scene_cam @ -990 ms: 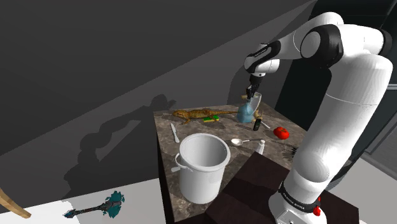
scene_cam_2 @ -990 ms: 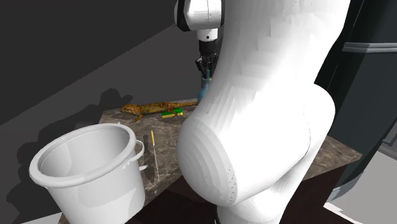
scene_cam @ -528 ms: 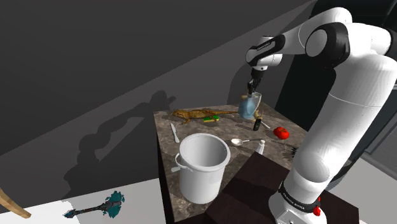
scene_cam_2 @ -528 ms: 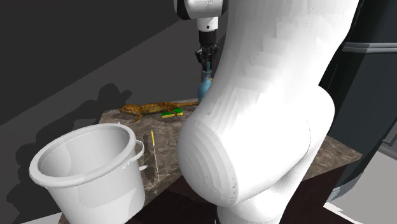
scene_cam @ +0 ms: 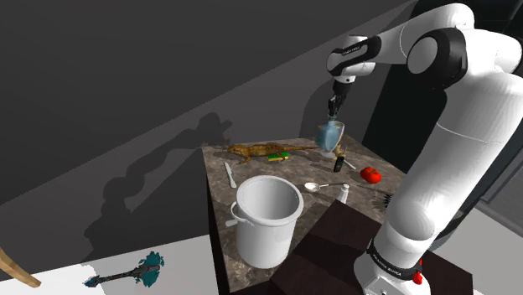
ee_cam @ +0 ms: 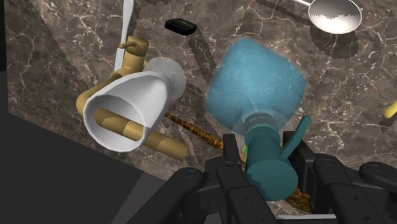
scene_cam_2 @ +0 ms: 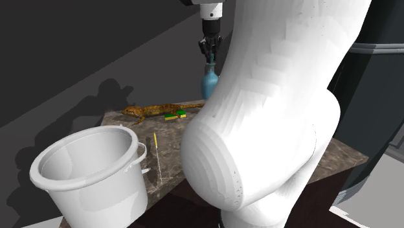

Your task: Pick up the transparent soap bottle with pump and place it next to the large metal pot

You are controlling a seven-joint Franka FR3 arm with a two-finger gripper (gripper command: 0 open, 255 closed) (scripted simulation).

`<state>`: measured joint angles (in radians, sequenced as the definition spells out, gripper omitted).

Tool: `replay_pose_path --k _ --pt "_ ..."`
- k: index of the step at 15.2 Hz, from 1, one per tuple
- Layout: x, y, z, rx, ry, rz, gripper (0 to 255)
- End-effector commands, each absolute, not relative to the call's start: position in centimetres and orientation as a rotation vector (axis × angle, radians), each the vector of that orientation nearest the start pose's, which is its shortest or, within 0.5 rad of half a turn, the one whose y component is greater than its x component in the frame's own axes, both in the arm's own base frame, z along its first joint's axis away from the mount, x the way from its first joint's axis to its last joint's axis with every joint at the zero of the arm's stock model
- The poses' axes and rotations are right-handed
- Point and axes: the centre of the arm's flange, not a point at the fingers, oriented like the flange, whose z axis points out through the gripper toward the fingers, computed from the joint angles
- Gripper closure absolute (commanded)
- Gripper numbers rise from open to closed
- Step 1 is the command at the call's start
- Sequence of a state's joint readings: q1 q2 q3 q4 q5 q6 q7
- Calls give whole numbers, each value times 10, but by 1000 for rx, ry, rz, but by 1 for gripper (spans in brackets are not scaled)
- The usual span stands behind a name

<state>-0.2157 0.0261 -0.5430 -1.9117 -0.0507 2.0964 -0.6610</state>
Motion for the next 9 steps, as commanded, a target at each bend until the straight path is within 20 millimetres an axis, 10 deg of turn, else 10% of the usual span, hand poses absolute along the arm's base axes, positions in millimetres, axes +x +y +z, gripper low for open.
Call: replay_pose_path --k 1,9 --pt "422 -401 507 -3287 123 -139 255" --pt "422 -401 549 -3287 123 -139 255"
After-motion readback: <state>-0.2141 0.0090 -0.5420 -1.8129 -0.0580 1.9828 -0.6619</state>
